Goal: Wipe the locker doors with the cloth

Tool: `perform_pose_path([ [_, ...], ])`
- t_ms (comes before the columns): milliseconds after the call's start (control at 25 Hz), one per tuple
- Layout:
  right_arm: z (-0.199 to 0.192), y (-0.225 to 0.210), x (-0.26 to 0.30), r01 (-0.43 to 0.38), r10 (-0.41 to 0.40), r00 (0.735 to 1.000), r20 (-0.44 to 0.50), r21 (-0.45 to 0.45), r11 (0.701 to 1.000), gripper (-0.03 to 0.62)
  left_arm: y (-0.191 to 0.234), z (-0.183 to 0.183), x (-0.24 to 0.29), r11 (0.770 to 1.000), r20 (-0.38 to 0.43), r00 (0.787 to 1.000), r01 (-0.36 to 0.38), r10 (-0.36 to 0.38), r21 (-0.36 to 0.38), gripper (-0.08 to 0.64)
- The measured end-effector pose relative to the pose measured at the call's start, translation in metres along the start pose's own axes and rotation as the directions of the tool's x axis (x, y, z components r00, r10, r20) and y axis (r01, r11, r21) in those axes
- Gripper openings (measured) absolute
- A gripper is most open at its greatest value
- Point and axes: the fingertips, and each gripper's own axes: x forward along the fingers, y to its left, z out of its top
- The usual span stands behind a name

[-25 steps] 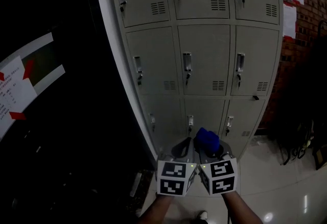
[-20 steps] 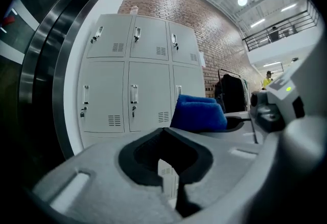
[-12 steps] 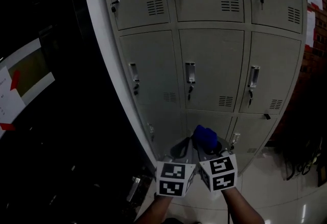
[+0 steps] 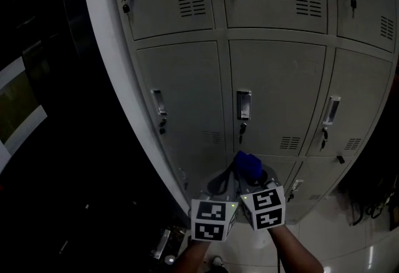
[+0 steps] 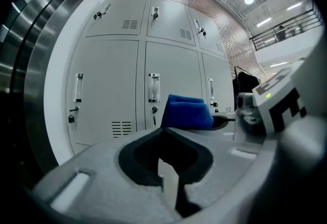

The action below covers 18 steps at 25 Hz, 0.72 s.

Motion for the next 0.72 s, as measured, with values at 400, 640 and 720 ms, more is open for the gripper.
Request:
perform_pose_path([
  [400,-0.002,-0.02,0.082,0.08,-0.081,0.996,-0.026,-0.005,0.997,0.083,0.043,0.002,0.063,0.994,-0.006,0.994,0.107,-0.107,0.01,0.0],
  [640,-0.006,-0.039,0.086,0.126,-0.126,0.992,-0.025,-0.01,0.992,0.083,0.039,0.003,0.085,0.988,-0.001,0.988,0.151,-0.151,-0.002,0.001],
  [720,-0.009,-0.049,0.081,0.137,-0.137,0.99,-0.023,-0.013,0.991,0.083,0.034,0.003,0.092,0.987,-0.002,0.987,0.158,-0.158,-0.007,0.0],
])
